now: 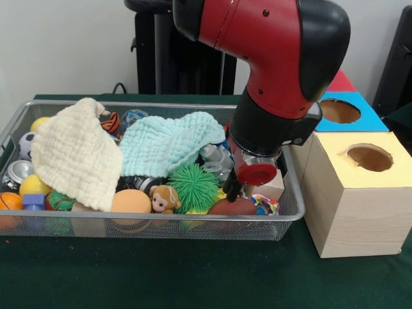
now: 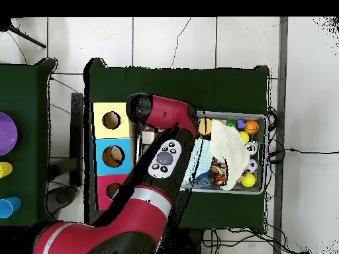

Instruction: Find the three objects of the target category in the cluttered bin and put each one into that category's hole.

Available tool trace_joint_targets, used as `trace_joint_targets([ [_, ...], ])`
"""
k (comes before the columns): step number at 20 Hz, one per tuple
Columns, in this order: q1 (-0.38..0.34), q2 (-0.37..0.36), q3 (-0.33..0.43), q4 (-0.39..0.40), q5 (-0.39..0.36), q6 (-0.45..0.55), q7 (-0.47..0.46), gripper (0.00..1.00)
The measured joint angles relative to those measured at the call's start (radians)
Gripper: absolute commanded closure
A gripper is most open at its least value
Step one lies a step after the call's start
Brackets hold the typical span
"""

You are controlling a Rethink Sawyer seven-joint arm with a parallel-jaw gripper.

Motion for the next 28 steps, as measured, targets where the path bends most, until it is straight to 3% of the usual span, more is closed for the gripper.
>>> trace_joint_targets([
  [13,-0.098,0.006,0.124,-0.053,-0.087,-0.018,-0.007,1.00],
  [28,-0.037,-0.007,0.142,-0.062,-0.108,-0.018,-0.007,1.00],
])
